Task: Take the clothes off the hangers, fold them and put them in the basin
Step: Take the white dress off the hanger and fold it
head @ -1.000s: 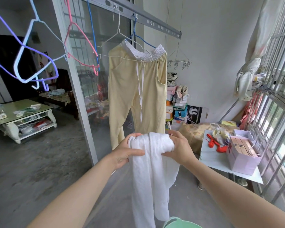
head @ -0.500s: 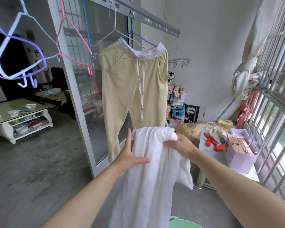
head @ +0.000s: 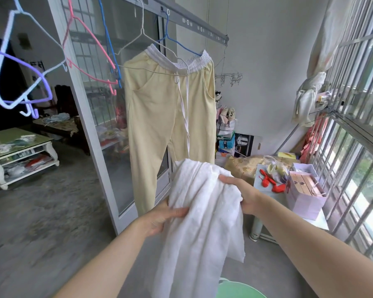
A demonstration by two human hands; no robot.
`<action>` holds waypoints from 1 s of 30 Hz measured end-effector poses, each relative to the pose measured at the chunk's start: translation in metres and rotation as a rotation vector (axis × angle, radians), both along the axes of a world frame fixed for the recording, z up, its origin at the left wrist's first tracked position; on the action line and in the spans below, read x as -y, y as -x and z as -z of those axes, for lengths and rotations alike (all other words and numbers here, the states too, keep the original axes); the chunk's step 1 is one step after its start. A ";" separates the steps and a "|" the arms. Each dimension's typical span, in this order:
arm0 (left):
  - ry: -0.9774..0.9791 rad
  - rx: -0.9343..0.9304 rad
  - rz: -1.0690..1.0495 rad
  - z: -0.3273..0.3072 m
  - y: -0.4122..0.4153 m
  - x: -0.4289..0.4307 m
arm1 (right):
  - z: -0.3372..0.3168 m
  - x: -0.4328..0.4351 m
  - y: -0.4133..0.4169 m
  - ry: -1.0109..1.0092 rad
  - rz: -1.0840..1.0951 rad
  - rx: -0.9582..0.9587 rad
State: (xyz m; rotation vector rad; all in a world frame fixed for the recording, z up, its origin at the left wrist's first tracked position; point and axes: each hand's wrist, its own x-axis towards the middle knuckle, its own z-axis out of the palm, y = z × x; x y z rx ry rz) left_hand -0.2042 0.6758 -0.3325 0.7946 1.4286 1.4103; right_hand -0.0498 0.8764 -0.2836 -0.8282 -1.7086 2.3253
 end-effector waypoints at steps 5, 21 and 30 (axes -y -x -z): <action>0.014 -0.161 -0.166 0.002 0.009 -0.001 | 0.007 0.005 0.004 -0.027 0.140 -0.047; 0.005 0.150 -0.402 0.002 0.002 -0.005 | -0.025 0.029 0.018 -0.562 0.392 -0.390; 0.016 0.324 -0.409 -0.005 -0.025 -0.030 | -0.021 0.027 0.023 -0.228 0.478 -0.351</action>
